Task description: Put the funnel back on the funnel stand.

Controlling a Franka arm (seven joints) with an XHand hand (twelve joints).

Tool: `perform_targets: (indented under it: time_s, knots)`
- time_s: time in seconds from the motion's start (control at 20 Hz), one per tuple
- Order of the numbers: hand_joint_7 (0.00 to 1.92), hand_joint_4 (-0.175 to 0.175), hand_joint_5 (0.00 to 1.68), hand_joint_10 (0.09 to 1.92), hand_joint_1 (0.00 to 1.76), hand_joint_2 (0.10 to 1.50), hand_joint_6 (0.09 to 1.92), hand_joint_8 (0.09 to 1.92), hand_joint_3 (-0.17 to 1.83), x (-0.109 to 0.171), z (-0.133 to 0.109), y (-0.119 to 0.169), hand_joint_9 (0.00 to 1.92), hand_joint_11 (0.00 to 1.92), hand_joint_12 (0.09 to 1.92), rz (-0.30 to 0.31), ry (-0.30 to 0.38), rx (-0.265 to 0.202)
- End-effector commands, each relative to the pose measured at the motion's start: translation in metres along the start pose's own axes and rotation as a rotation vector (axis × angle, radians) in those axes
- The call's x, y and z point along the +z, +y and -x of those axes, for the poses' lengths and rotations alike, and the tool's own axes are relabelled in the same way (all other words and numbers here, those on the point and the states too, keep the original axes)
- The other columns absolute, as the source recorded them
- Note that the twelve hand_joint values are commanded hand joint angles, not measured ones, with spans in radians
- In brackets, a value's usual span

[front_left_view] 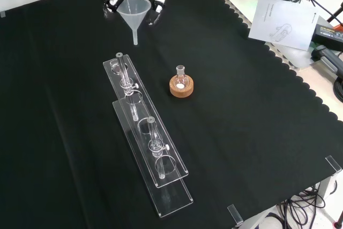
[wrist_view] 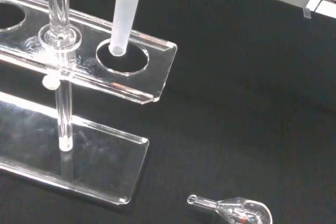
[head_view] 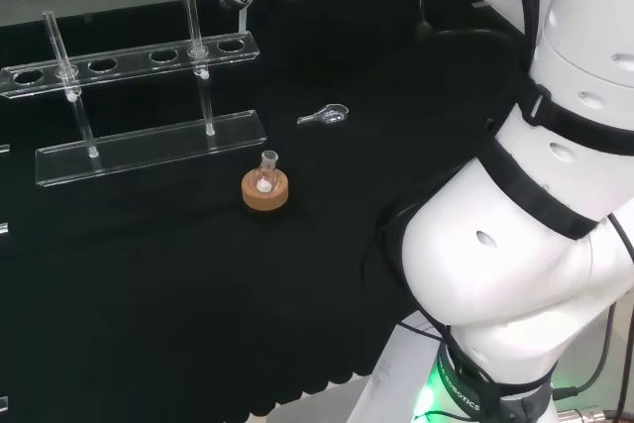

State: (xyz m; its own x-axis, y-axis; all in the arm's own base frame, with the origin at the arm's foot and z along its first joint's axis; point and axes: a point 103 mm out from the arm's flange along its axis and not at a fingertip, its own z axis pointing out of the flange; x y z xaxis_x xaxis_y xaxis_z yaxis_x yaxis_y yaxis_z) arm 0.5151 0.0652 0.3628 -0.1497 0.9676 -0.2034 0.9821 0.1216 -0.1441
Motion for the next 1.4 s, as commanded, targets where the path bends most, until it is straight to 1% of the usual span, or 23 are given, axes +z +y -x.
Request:
perform_targets:
  time_s: [0.05,0.25,0.7,0.9,0.95,1.05,1.2,1.4]
  knots:
    - [0.63,-0.028,0.6,0.43,0.79,0.8,0.45,0.67,0.5,0.005,0.001,0.017,1.06,0.71,1.22,-0.013,-0.02,-0.01]
    - [0.63,-0.029,0.6,0.43,0.79,0.8,0.46,0.67,0.5,0.006,0.001,0.023,1.06,0.71,1.22,-0.01,-0.018,-0.012]
    - [0.63,-0.029,0.59,0.43,0.79,0.8,0.47,0.67,0.5,0.011,-0.008,0.043,1.06,0.71,1.21,-0.016,-0.014,-0.038]
    - [0.63,-0.029,0.59,0.43,0.79,0.8,0.48,0.67,0.5,0.018,-0.009,0.049,1.06,0.71,1.21,-0.024,-0.012,-0.043]
    - [0.63,-0.029,0.59,0.43,0.79,0.8,0.48,0.67,0.5,0.018,-0.006,0.048,1.06,0.71,1.21,-0.02,-0.003,-0.042]
    - [0.63,-0.029,0.59,0.43,0.79,0.8,0.48,0.68,0.5,0.019,-0.007,0.05,1.06,0.71,1.21,-0.026,-0.004,-0.043]
    - [0.63,-0.029,0.59,0.43,0.79,0.8,0.49,0.68,0.5,0.028,-0.01,0.055,1.06,0.71,1.21,-0.041,0.0,-0.043]
    - [0.63,-0.029,0.59,0.43,0.79,0.8,0.49,0.68,0.5,0.038,-0.011,0.061,1.06,0.71,1.21,-0.042,0.006,-0.047]
